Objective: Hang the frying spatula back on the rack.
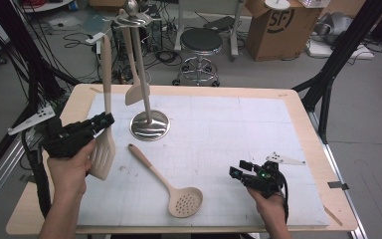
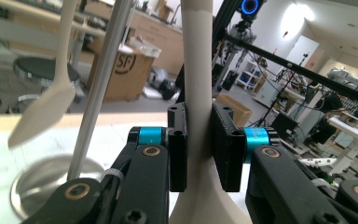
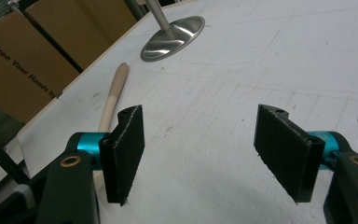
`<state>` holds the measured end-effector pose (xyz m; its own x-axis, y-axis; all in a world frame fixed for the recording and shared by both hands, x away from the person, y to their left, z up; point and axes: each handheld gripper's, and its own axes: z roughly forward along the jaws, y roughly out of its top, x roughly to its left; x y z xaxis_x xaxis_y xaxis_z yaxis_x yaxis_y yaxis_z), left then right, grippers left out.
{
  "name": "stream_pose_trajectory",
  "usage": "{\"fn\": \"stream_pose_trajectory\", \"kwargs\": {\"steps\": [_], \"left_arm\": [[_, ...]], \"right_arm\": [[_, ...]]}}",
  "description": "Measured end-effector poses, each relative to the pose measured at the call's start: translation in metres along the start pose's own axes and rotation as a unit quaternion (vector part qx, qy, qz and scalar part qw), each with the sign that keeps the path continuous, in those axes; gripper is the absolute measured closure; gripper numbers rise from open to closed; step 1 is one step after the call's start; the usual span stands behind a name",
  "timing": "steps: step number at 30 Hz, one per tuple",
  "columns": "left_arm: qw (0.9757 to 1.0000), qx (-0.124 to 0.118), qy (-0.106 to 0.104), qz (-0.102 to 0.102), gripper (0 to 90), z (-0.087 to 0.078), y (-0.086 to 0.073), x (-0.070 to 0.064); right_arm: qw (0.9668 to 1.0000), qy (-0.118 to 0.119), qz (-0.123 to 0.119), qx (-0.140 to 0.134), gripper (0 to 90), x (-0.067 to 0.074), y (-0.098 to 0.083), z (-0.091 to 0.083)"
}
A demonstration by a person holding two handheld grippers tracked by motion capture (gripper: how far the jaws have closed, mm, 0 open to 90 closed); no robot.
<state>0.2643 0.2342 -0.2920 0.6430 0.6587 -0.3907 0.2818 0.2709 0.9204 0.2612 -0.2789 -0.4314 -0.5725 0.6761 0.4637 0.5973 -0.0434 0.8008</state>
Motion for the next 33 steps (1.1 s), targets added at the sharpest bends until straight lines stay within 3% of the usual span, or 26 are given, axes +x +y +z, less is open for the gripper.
{"fn": "stream_pose_trajectory", "kwargs": {"steps": [4,7,16,21,28,33], "left_arm": [[0.9999,-0.004,-0.003,0.011,77.3,0.005,0.006,-0.004],[0.9997,-0.001,0.007,0.022,77.3,0.011,0.008,-0.002],[0.9998,0.011,0.005,0.019,77.3,0.032,0.01,0.012],[0.9997,0.01,0.016,0.014,77.3,0.035,0.01,0.018],[0.9995,0.014,0.021,0.02,77.4,0.037,0.014,0.018],[0.9984,0.034,0.032,0.031,77.5,0.042,0.02,0.014]], "right_arm": [[1.0,0.0,0.0,0.001,32.9,0.0,0.0,0.0],[1.0,0.001,0.001,0.0,32.9,0.0,0.0,-0.001],[1.0,0.002,0.004,-0.003,32.9,-0.002,0.0,-0.004],[1.0,0.001,0.002,-0.005,32.9,-0.003,0.0,-0.004],[1.0,0.001,0.001,-0.003,33.0,-0.002,0.0,-0.003],[1.0,0.002,0.0,-0.003,32.9,-0.002,0.0,-0.003]]}}
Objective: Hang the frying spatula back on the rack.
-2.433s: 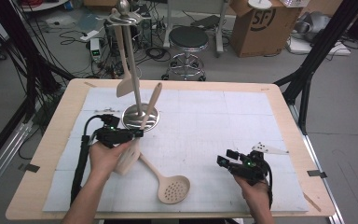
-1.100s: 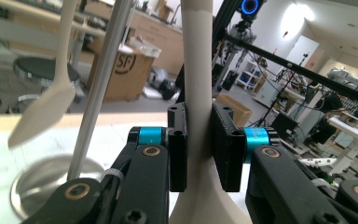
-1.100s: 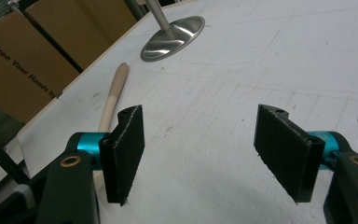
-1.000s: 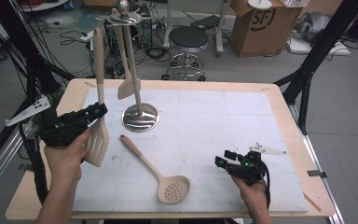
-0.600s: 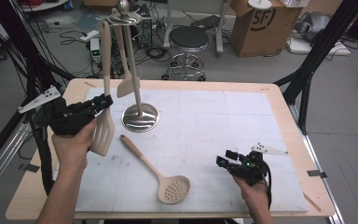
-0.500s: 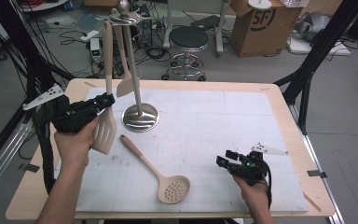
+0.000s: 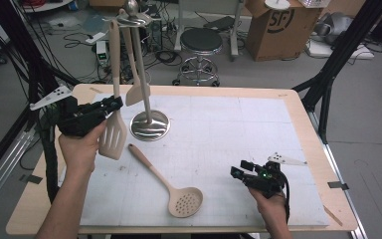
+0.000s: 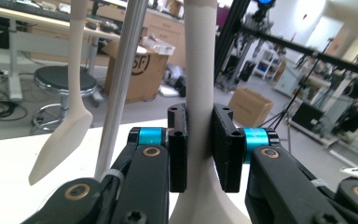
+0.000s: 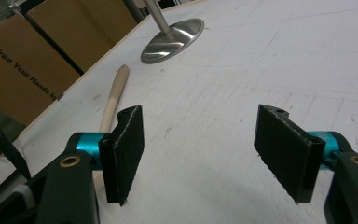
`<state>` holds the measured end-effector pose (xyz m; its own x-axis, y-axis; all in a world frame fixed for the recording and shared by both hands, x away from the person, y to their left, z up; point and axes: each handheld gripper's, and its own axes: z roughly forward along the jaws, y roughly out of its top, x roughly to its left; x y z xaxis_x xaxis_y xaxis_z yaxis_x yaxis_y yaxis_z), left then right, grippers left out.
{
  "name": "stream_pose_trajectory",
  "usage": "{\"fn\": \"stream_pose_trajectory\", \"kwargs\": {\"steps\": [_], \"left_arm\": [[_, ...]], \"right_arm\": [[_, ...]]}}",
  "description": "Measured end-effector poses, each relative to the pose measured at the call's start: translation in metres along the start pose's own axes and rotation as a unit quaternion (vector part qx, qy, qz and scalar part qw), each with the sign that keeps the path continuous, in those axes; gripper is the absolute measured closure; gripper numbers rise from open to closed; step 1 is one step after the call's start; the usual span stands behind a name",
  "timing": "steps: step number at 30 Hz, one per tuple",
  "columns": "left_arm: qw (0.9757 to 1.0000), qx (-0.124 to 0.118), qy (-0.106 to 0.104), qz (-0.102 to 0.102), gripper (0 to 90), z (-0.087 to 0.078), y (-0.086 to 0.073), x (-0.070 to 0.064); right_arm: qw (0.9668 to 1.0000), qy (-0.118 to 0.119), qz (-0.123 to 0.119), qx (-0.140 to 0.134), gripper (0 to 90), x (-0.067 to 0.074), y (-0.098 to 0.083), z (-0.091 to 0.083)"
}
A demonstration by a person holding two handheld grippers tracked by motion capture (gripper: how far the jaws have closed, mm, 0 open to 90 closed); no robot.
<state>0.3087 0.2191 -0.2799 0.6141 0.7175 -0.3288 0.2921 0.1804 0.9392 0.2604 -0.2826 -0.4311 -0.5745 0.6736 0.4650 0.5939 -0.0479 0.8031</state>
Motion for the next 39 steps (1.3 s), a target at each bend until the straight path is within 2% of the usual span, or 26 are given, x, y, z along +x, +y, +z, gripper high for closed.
{"fn": "stream_pose_trajectory", "kwargs": {"steps": [6,11,13,14,15,18,20,21,28,32,34,37,39], "left_arm": [[0.9997,0.021,0.009,-0.005,77.6,0.007,-0.004,0.002],[0.9997,0.011,-0.004,-0.022,77.3,0.01,-0.008,0.005],[0.9992,-0.004,-0.019,-0.036,76.1,0.009,-0.011,0.007],[0.9983,-0.024,-0.027,-0.046,68.7,0.007,-0.015,0.009],[0.9978,-0.035,-0.026,-0.051,60.5,0.005,-0.017,0.01],[0.9956,-0.067,-0.032,-0.056,54.2,-0.004,-0.025,0.014],[0.9946,-0.08,-0.033,-0.056,51.2,-0.009,-0.028,0.016],[0.9945,-0.084,-0.032,-0.054,46.8,-0.011,-0.029,0.016],[0.9919,-0.103,-0.056,-0.048,44.5,-0.011,-0.026,0.009],[0.9908,-0.116,-0.06,-0.037,44.4,-0.008,-0.022,0.004],[0.9892,-0.126,-0.063,-0.039,44.3,-0.008,-0.021,0.002],[0.9893,-0.129,-0.058,-0.038,44.3,-0.006,-0.022,0.002],[0.9881,-0.135,-0.061,-0.042,44.2,-0.004,-0.021,0.002]], "right_arm": [[1.0,0.001,0.002,-0.002,33.0,0.0,0.0,-0.001],[1.0,0.0,0.002,-0.003,33.0,0.0,0.0,-0.002],[1.0,0.001,0.004,-0.003,33.0,0.001,0.0,-0.002],[1.0,0.0,0.001,-0.005,33.0,0.0,0.0,-0.002],[1.0,0.0,0.002,-0.004,32.9,0.0,0.0,-0.002],[1.0,0.0,0.003,-0.003,33.0,0.0,0.0,-0.003],[1.0,-0.001,0.001,-0.001,33.0,-0.001,-0.001,-0.002],[1.0,0.0,0.004,0.0,33.0,-0.001,-0.001,-0.001],[1.0,-0.001,0.0,0.001,33.0,0.002,0.0,0.002],[1.0,-0.002,0.001,0.003,33.0,0.001,-0.001,0.001],[1.0,-0.003,0.003,0.0,33.0,0.001,-0.001,0.001],[1.0,-0.002,0.003,-0.003,33.0,0.0,0.0,-0.001],[1.0,-0.002,0.004,-0.002,33.0,-0.001,-0.001,-0.001]]}}
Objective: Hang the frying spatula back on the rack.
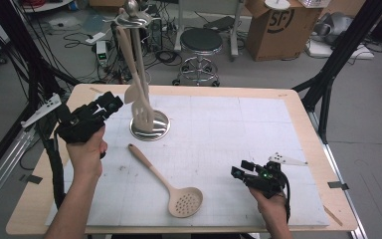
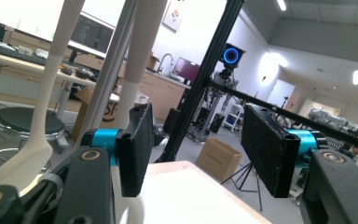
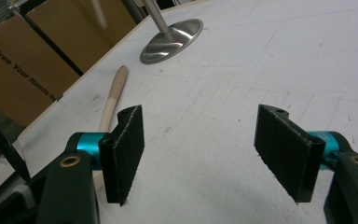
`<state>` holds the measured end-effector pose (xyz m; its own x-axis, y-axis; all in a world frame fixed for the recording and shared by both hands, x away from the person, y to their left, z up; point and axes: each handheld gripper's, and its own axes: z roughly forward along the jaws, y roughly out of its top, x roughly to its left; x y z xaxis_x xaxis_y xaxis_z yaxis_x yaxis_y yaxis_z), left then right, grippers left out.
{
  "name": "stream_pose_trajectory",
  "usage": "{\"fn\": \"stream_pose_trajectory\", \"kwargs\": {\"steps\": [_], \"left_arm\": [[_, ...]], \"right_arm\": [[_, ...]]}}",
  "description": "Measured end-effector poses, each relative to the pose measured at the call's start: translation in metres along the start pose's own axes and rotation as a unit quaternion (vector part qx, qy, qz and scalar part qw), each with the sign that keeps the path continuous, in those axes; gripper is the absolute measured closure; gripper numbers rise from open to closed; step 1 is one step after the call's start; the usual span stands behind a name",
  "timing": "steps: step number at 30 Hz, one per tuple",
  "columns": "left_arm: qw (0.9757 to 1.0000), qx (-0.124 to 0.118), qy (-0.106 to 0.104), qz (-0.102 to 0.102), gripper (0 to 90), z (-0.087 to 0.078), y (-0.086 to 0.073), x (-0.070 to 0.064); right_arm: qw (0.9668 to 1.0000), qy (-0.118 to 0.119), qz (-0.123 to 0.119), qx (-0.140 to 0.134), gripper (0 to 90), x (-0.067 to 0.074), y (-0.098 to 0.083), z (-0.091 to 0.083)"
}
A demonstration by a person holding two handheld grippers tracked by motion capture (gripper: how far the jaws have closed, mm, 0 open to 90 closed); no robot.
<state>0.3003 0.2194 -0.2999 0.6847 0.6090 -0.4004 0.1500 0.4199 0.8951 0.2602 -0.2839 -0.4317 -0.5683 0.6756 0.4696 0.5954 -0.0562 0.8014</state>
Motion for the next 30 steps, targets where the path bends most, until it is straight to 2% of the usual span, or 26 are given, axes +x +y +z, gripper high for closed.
{"fn": "stream_pose_trajectory", "kwargs": {"steps": [1,4,7,9,16,21,23,25,30], "left_arm": [[1.0,-0.001,0.001,-0.002,44.1,0.001,0.0,0.0],[0.9999,0.01,0.002,0.009,43.2,0.009,0.007,-0.004],[0.9999,0.01,-0.008,0.009,42.1,0.017,0.016,-0.008],[0.9998,0.006,-0.003,0.017,42.1,0.02,0.019,-0.01],[0.9997,-0.011,0.005,0.024,42.2,0.026,0.028,-0.013],[0.9993,-0.009,0.01,0.034,41.3,0.035,0.031,-0.016],[0.9986,-0.003,0.02,0.05,41.0,0.039,0.032,-0.017],[0.998,-0.001,0.027,0.056,40.8,0.045,0.035,-0.016],[0.9974,-0.021,0.031,0.061,40.3,0.056,0.049,-0.017]], "right_arm": [[1.0,0.0,0.001,0.0,33.0,0.0,0.0,0.0],[1.0,0.002,-0.002,0.0,32.9,0.0,0.0,0.0],[1.0,0.002,0.001,0.0,32.9,0.0,0.001,-0.001],[1.0,0.002,-0.001,-0.001,33.0,0.0,0.001,-0.001],[1.0,0.003,-0.001,-0.001,32.9,-0.002,0.001,-0.001],[1.0,0.003,-0.001,0.0,32.9,-0.001,0.001,-0.001],[1.0,0.003,0.0,0.0,32.9,-0.002,0.001,-0.002],[1.0,0.002,0.002,-0.003,32.9,-0.003,0.002,-0.002],[1.0,0.001,0.002,-0.001,32.9,-0.004,0.001,-0.002]]}}
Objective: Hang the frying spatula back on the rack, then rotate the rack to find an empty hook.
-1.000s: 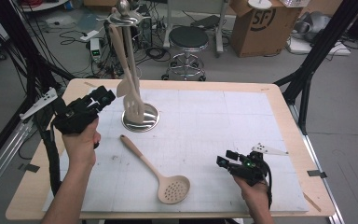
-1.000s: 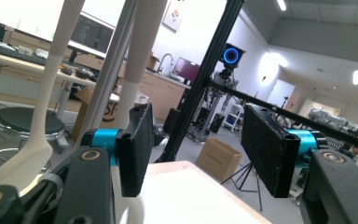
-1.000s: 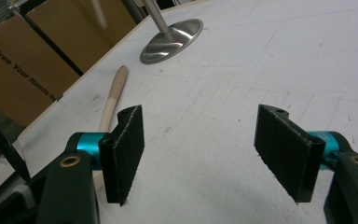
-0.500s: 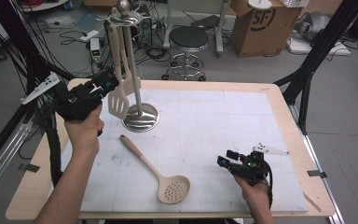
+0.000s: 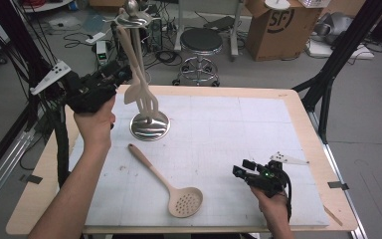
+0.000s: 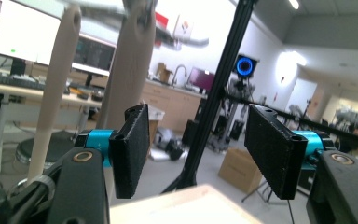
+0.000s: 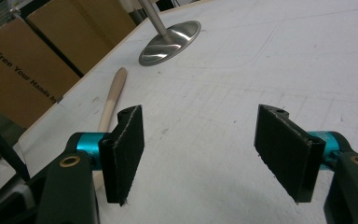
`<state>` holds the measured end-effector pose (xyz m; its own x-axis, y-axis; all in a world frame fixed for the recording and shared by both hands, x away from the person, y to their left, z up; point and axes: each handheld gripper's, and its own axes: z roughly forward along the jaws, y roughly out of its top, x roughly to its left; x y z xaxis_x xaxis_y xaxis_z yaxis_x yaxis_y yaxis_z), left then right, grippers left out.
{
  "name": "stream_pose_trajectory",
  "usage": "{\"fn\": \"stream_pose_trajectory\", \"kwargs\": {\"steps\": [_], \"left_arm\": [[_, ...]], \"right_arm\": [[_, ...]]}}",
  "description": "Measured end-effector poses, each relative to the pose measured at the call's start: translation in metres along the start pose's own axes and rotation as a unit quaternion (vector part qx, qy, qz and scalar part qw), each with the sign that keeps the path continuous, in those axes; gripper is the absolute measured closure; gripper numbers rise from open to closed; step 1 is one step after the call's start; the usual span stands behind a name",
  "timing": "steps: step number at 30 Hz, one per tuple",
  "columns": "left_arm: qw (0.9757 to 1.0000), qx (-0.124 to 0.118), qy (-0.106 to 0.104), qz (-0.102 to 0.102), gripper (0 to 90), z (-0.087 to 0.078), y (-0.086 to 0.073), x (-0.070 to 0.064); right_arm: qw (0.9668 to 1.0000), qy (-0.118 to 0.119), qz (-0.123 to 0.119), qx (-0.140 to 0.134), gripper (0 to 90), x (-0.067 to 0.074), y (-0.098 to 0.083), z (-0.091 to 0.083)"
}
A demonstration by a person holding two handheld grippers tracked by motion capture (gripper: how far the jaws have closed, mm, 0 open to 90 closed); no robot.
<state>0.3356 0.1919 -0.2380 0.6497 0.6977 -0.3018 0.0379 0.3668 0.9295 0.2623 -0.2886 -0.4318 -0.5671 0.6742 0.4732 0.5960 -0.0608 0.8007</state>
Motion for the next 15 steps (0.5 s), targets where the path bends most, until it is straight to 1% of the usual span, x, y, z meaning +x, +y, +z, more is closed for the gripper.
{"fn": "stream_pose_trajectory", "kwargs": {"steps": [3,5,7,8,10,11,13,15], "left_arm": [[1.0,-0.007,0.001,0.0,38.5,0.01,0.006,-0.002],[0.9999,-0.01,0.008,-0.007,33.9,0.017,0.007,-0.002],[0.9999,-0.009,0.006,-0.014,34.2,0.023,0.008,0.0],[0.9998,-0.008,0.008,-0.015,34.4,0.025,0.008,0.001],[0.9997,-0.011,0.008,-0.019,37.3,0.028,0.008,0.002],[0.9998,-0.008,0.008,-0.019,38.8,0.031,0.009,0.003],[0.9999,-0.004,0.007,-0.015,42.6,0.035,0.01,0.002],[0.9999,-0.006,0.002,-0.011,45.1,0.039,0.013,0.0]], "right_arm": [[1.0,-0.001,0.002,0.001,32.9,-0.001,0.0,-0.001],[1.0,0.0,0.001,-0.002,32.9,-0.002,0.0,-0.001],[1.0,0.0,0.005,0.0,32.9,-0.001,0.0,-0.002],[1.0,-0.001,0.002,-0.003,32.9,-0.001,0.0,-0.002],[1.0,0.0,0.003,-0.004,32.9,-0.001,0.0,-0.002],[1.0,0.0,0.003,-0.004,32.9,-0.001,0.0,-0.002],[1.0,0.0,0.005,-0.003,32.9,-0.002,0.0,-0.003],[1.0,-0.002,0.004,-0.004,32.9,-0.002,0.0,-0.003]]}}
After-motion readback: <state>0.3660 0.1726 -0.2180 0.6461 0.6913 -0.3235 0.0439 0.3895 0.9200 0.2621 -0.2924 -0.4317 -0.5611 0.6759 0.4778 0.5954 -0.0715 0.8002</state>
